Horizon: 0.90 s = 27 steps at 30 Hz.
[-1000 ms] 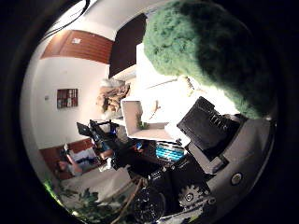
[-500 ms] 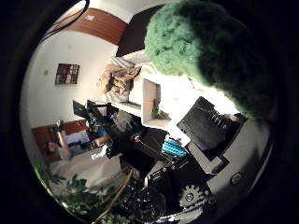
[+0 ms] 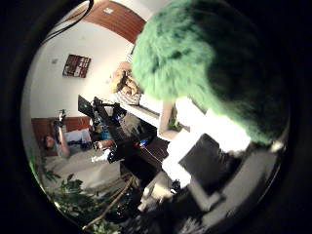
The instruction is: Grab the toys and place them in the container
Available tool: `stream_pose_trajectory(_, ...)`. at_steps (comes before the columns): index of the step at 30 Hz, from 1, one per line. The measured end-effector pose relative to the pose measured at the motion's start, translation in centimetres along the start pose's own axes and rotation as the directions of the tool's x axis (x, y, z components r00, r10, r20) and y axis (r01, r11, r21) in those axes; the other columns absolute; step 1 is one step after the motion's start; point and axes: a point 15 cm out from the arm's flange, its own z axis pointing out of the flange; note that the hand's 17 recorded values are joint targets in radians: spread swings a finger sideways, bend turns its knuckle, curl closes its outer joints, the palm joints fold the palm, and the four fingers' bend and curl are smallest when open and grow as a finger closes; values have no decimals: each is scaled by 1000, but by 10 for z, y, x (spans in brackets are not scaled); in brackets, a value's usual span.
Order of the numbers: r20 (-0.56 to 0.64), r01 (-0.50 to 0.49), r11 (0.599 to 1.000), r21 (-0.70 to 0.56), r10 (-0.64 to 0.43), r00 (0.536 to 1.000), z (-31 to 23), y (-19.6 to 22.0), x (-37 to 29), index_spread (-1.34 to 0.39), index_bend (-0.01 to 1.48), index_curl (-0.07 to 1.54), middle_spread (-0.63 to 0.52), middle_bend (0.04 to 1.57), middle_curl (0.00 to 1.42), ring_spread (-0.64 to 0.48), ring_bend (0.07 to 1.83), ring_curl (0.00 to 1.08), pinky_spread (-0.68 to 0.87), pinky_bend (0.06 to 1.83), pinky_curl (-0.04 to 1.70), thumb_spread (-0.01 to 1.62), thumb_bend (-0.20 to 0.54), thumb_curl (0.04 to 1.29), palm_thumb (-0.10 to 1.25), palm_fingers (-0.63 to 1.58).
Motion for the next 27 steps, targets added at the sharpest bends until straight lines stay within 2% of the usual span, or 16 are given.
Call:
stream_pose_trajectory(3,1,10,1000,-4,-10,1000,1,1,-1,-466,297,594,-31,378,577,77,711,455,184,939,820,1226,-20,494,659,-46)
stream_pose_trajectory(6,1,21,1000,-4,-21,1000,0,1,0,-481,227,500,17,276,483,163,597,378,388,869,734,1225,-19,455,649,-6)
stream_pose_trajectory(8,1,25,1000,-5,-25,1000,0,2,0,-494,195,455,30,234,440,189,543,342,470,832,678,1224,-17,435,650,22)
stream_pose_trajectory(13,0,27,1000,-4,-27,1000,-2,3,3,-495,174,377,38,188,379,209,474,292,558,778,583,1221,-17,403,652,75)
stream_pose_trajectory(27,-1,9,1000,-1,-9,1000,-11,13,13,-479,171,311,39,186,309,208,442,253,564,754,447,1201,-17,382,664,126)
